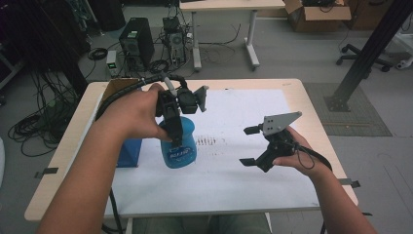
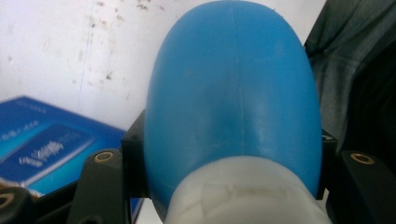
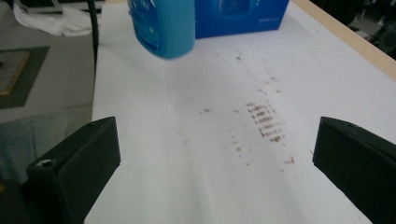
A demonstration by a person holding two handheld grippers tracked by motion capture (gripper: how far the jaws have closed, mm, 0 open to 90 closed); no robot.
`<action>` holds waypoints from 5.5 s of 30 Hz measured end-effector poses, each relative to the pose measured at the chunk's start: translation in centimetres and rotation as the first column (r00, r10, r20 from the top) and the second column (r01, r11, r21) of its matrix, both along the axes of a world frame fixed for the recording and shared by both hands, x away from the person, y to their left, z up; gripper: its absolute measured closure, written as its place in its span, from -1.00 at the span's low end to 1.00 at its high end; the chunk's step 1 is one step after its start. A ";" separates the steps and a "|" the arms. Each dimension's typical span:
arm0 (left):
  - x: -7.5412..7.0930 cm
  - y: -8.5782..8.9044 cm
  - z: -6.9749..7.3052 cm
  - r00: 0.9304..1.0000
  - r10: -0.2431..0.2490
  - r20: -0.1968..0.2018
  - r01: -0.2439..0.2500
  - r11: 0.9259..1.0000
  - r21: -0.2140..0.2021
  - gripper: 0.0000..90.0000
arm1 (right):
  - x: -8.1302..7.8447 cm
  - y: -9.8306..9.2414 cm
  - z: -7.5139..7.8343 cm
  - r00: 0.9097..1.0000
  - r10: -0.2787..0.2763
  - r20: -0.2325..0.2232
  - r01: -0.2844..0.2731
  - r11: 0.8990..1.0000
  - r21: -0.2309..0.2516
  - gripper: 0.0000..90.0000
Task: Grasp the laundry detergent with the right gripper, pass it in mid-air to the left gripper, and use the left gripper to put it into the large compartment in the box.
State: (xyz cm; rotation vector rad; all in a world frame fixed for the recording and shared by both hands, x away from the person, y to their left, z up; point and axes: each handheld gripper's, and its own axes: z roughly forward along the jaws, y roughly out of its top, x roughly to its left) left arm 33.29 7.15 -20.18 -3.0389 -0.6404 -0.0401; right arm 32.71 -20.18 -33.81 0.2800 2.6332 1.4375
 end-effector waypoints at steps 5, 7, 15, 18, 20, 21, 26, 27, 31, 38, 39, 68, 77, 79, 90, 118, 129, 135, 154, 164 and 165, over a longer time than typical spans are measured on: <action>0.7 0.6 1.3 0.991 0.130 0.010 -0.130 0.991 -0.042 -0.14 | 0.6 -1.0 0.3 1.000 -0.030 0.006 0.031 0.997 -0.068 -0.96; 1.0 0.9 1.8 0.984 0.178 0.014 -0.177 0.983 -0.059 -0.14 | 0.9 -1.3 0.4 0.999 -0.039 0.014 0.040 0.995 -0.091 -0.97; 2.4 2.5 3.7 0.941 0.339 0.005 -0.338 0.939 -0.063 -0.14 | 1.5 -2.2 0.6 0.998 -0.059 0.021 0.062 0.985 -0.162 -0.96; 2.9 3.2 4.5 0.915 0.403 -0.003 -0.402 0.913 -0.070 -0.14 | 1.6 -2.5 0.6 0.998 -0.065 0.021 0.067 0.982 -0.175 -0.96; 3.0 3.4 4.7 0.901 0.434 -0.005 -0.433 0.898 -0.079 -0.14 | 1.7 -2.6 0.6 0.998 -0.065 0.020 0.067 0.981 -0.182 -0.96; 3.2 3.8 5.1 0.885 0.466 -0.011 -0.465 0.881 -0.082 -0.14 | 1.7 -2.7 0.6 0.998 -0.064 0.023 0.068 0.980 -0.186 -0.96; 4.0 5.3 6.4 0.826 0.563 -0.035 -0.564 0.821 -0.091 -0.14 | 2.0 -2.8 0.5 0.998 -0.067 0.021 0.070 0.975 -0.212 -0.96; 4.2 5.7 6.8 0.813 0.581 -0.034 -0.582 0.808 -0.094 -0.14 | 2.1 -2.8 0.5 0.998 -0.066 0.019 0.069 0.974 -0.217 -0.96; 4.8 7.1 8.1 0.767 0.641 -0.037 -0.641 0.761 -0.095 -0.14 | 2.3 -2.8 0.5 0.998 -0.065 0.016 0.067 0.971 -0.229 -0.96; 5.5 9.1 9.6 0.677 0.735 -0.030 -0.734 0.672 -0.092 -0.14 | 2.6 -2.9 0.6 0.998 -0.063 0.013 0.065 0.968 -0.244 -0.96; 5.8 9.9 10.1 0.656 0.754 -0.026 -0.753 0.652 -0.084 -0.14 | 2.7 -2.9 0.5 0.998 -0.065 0.011 0.066 0.966 -0.251 -0.95; 7.1 19.3 11.1 0.377 0.926 0.003 -0.922 0.375 -0.100 -0.14 | 2.9 -3.1 0.6 0.999 -0.052 0.008 0.052 0.960 -0.274 -0.95; 7.3 20.5 9.1 0.346 0.938 0.000 -0.933 0.344 -0.105 -0.14 | 2.8 -3.1 0.3 0.998 -0.060 -0.001 0.058 0.958 -0.281 -0.95; 7.4 20.5 8.6 0.345 0.938 -0.001 -0.933 0.343 -0.104 -0.14 | 2.7 -3.1 0.3 0.998 -0.060 -0.002 0.057 0.958 -0.282 -0.95; 7.9 20.6 6.2 0.344 0.939 -0.008 -0.935 0.342 -0.088 -0.14 | 2.5 -2.9 0.2 0.998 -0.056 -0.005 0.052 0.958 -0.284 -0.95; 9.2 20.5 -1.9 0.359 0.933 -0.027 -0.933 0.358 -0.037 -0.14 | 2.4 -2.5 -0.4 0.999 -0.047 -0.018 0.040 0.957 -0.289 -0.95; 9.5 20.9 -4.6 0.351 0.936 -0.026 -0.936 0.351 -0.020 -0.14 | 2.5 -2.2 -0.6 0.999 -0.044 -0.026 0.034 0.955 -0.294 -0.95; 9.8 20.7 -5.6 0.355 0.934 -0.028 -0.935 0.355 -0.009 -0.14 | 2.5 -2.3 -0.6 0.999 -0.046 -0.029 0.035 0.955 -0.294 -0.95; 10.2 20.5 -8.2 0.367 0.930 -0.032 -0.930 0.368 0.011 -0.14 | 2.5 -2.5 -0.9 0.998 -0.048 -0.035 0.035 0.955 -0.293 -0.95; 10.3 20.6 -9.2 0.372 0.927 -0.040 -0.928 0.373 0.020 -0.14 | 2.4 -2.3 -1.1 0.998 -0.045 -0.037 0.033 0.955 -0.294 -0.95; 10.3 20.6 -9.4 0.372 0.927 -0.043 -0.928 0.373 0.022 -0.14 | 2.4 -2.3 -1.1 0.998 -0.045 -0.037 0.033 0.955 -0.294 -0.95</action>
